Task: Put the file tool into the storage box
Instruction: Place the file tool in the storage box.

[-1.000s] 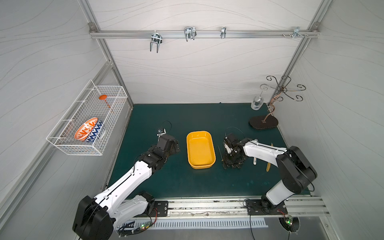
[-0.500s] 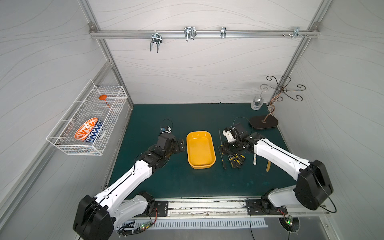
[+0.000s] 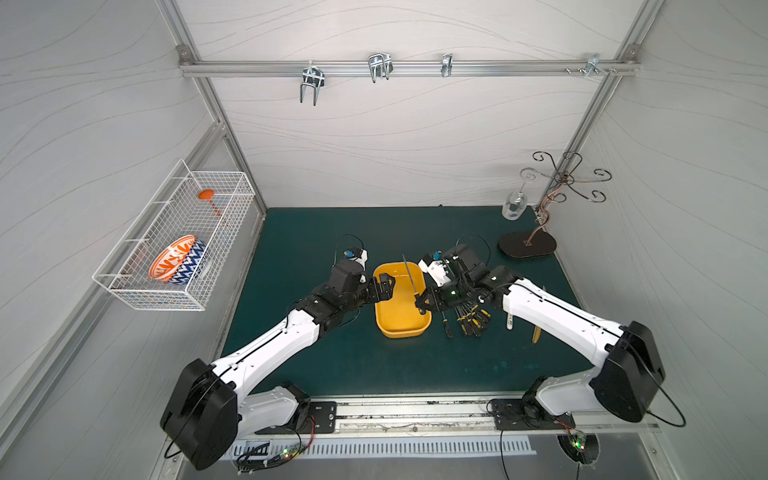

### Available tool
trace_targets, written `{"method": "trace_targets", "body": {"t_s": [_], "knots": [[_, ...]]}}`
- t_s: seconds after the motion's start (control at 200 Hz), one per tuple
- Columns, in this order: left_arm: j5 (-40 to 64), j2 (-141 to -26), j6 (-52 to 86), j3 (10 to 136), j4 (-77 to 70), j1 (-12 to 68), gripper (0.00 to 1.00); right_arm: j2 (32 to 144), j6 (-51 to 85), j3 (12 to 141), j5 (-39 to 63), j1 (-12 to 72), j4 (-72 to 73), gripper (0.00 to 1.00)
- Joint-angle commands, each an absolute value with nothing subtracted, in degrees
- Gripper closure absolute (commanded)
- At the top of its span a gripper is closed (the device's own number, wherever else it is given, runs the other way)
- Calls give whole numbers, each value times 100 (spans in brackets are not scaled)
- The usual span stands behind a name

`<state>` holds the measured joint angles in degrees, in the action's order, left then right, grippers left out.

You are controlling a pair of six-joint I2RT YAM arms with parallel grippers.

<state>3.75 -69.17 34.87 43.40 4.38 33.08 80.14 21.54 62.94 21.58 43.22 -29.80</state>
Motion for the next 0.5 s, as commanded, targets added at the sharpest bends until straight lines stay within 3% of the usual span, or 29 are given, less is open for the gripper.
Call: {"method": "trace_targets", "body": {"t_s": [0.0,0.495], "knots": [[724,-7115,3633,4747,-271,3357,0,8030,2039,6381,2241,4341,-2938,98],[1296,-7437,4099,4659,-1128,3448,0,8046,2004,6326,2170,4343,-2910,98]]}}
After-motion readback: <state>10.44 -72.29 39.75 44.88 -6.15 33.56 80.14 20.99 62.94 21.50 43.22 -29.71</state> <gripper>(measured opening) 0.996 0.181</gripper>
